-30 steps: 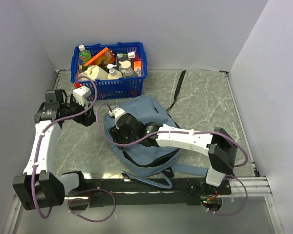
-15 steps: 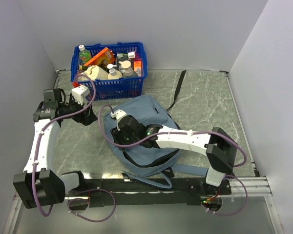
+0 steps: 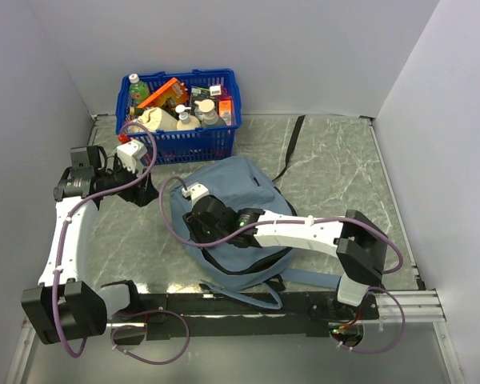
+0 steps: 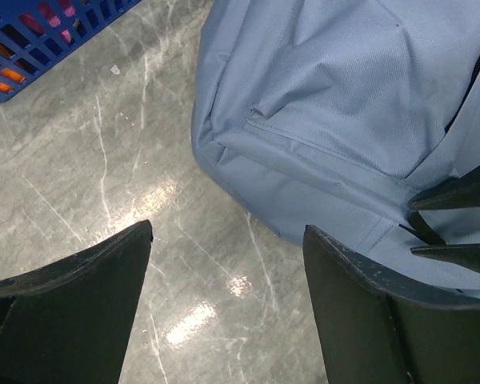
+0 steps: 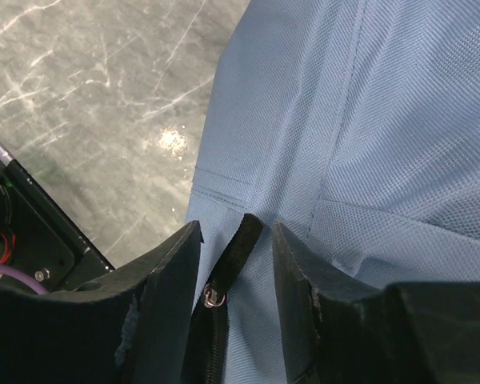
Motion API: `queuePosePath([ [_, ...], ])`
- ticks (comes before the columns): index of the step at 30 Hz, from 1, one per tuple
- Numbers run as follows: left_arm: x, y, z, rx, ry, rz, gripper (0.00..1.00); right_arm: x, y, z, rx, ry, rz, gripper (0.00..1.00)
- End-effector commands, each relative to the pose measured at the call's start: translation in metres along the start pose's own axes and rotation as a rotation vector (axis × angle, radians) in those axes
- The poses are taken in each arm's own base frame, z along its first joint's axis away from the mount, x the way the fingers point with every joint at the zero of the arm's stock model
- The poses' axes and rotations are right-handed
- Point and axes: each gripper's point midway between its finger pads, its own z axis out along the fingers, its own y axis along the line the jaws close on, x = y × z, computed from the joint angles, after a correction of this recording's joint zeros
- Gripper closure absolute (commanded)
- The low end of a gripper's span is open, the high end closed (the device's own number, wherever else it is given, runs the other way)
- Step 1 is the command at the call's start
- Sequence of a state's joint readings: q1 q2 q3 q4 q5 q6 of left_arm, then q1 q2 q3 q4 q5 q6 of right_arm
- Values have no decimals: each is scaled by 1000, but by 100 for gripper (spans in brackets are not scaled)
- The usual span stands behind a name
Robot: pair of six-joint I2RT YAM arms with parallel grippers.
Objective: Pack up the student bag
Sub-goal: Zip the student bag at the center of the board.
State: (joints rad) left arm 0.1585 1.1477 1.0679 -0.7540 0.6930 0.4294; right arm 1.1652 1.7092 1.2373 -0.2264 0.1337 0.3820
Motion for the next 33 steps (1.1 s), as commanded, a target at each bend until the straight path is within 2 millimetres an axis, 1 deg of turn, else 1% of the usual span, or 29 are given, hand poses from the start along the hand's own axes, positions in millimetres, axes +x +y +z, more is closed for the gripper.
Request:
queuePosePath([
  [1, -9, -6, -8, 16, -37, 40, 19, 3, 1, 6, 29, -18, 15, 55],
  [2, -9, -7, -8, 20, -38, 41, 19, 6, 0, 7, 33, -15, 20, 56],
  [6, -7, -10, -9, 26, -37, 44, 19, 2, 2, 5, 29, -47, 35, 62],
  [9, -7, -9, -10, 20, -35, 55, 19, 0, 2, 7, 33, -63, 44, 71],
  [10, -5, -10, -9, 22, -31, 56, 19, -3, 3, 8, 29, -78, 56, 76],
  [11, -4, -10, -9, 25, -29, 53, 19, 0, 2, 9, 30, -80, 58, 79],
  [15, 4, -18, -6, 67, -21, 55, 19, -14, 3, 5, 24, -147, 79, 87],
  [16, 7, -19, -5, 76, -15, 53, 19, -18, 3, 4, 23, -160, 81, 91],
  [18, 12, -24, -5, 108, -6, 64, 18, -28, 6, -2, 11, -194, 88, 96],
  [19, 14, -27, -5, 120, 0, 67, 18, -31, 7, -3, 5, -203, 89, 100],
  [20, 18, -33, -6, 153, 5, 90, 18, -34, 8, -9, -1, -215, 92, 100],
  [21, 21, -38, -7, 179, 9, 106, 18, -44, 12, -13, -19, -251, 99, 100],
  [22, 25, -42, -8, 198, 13, 122, 18, -48, 14, -18, -29, -266, 99, 100],
  [23, 27, -46, -10, 214, 11, 157, 18, -56, 15, -27, -41, -293, 105, 100],
  [25, 30, -56, -13, 259, -7, 194, 18, -68, 20, -38, -76, -332, 99, 100],
  [26, 31, -61, -15, 276, -24, 261, 18, -76, 23, -48, -95, -361, 98, 100],
  [27, 31, -69, -18, 307, -46, 277, 18, -81, 26, -53, -112, -378, 93, 100],
  [28, 37, -74, -17, 328, -53, 297, 18, -82, 28, -57, -131, -382, 82, 100],
  [29, 36, -79, -20, 334, -82, 366, 17, -85, 31, -61, -143, -390, 81, 100],
  [30, 37, -86, -22, 361, -109, 385, 17, -85, 32, -62, -154, -389, 77, 100],
  [31, 43, -93, -22, 384, -121, 404, 17, -83, 34, -62, -164, -385, 75, 100],
  [32, 43, -96, -24, 395, -151, 499, 16, -82, 34, -63, -172, -383, 76, 100],
  [33, 49, -104, -24, 427, -165, 504, 15, -81, 36, -63, -179, -382, 78, 100],
])
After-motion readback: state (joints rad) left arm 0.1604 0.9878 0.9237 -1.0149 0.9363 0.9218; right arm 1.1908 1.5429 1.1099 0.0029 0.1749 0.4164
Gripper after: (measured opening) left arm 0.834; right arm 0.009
